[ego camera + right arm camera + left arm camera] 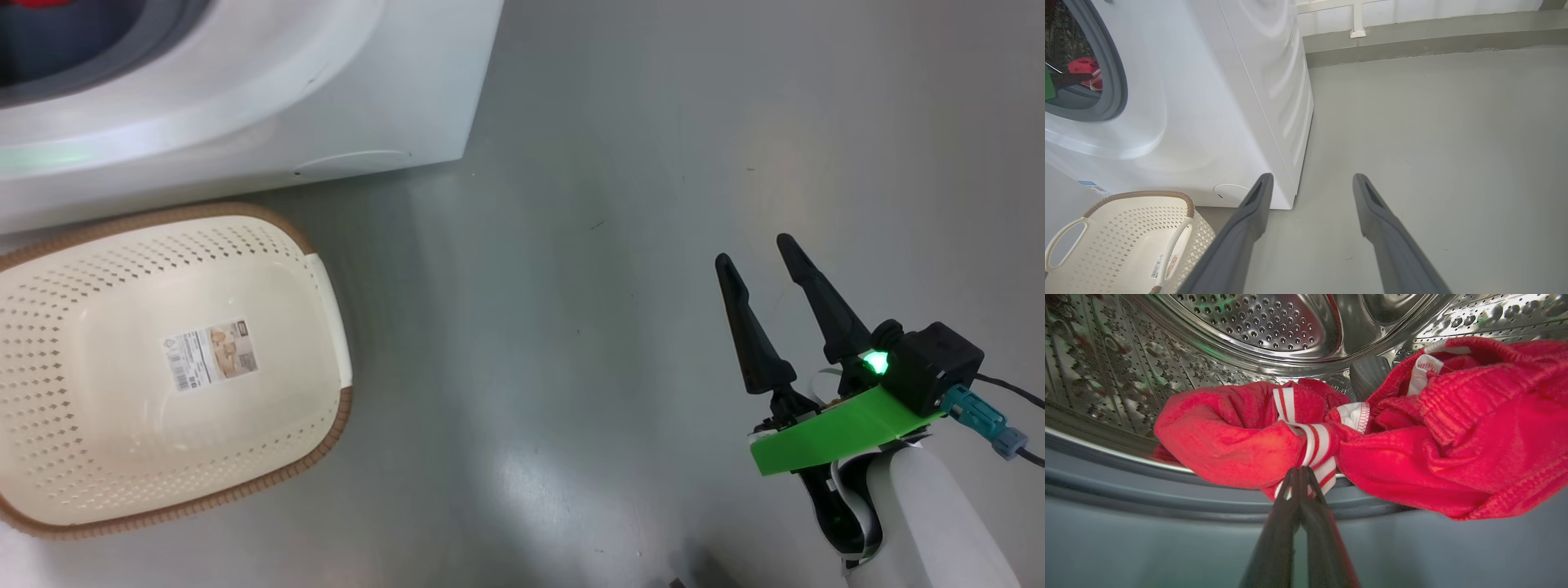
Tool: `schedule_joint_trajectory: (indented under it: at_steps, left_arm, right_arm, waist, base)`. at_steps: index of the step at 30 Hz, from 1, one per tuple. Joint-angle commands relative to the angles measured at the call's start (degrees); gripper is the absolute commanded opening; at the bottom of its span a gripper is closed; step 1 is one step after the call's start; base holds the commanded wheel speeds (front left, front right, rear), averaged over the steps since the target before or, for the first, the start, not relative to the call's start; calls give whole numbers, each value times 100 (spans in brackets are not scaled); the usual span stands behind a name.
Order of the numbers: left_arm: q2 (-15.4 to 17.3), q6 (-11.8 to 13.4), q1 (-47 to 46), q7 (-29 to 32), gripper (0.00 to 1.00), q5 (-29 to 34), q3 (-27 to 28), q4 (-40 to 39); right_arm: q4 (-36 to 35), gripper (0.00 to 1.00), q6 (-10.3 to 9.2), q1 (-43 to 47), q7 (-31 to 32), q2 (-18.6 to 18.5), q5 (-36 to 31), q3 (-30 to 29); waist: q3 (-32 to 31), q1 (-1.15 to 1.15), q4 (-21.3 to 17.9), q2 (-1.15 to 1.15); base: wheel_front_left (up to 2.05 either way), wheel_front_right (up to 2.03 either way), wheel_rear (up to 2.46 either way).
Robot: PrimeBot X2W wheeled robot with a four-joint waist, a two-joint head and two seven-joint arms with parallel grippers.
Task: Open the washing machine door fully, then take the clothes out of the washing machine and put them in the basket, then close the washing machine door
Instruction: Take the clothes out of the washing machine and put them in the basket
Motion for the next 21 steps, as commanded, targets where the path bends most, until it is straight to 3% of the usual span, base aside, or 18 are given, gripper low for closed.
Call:
schedule_joint_trajectory:
  at_steps: [1, 13, 21]
  left_arm:
    - [263, 37, -63, -79, 0, -32, 21, -80]
    - [-277, -190, 559, -657, 0, -716, 460, -248]
    - [-505, -265, 1411, -679, 0, -864, 716, -1321]
  right_arm:
    - [-139, 100, 9, 58, -68, 1, 36, 97]
    - [-61, 100, 9, 238, -68, -127, 10, 37]
    - [6, 100, 9, 483, -68, -217, 11, -9]
  waist:
    - [-37, 0, 37, 0]
    - [-692, 0, 462, 0]
    - [-1201, 0, 704, 0]
  base:
    - [0, 0, 0]
    - [0, 0, 0]
    - [0, 0, 0]
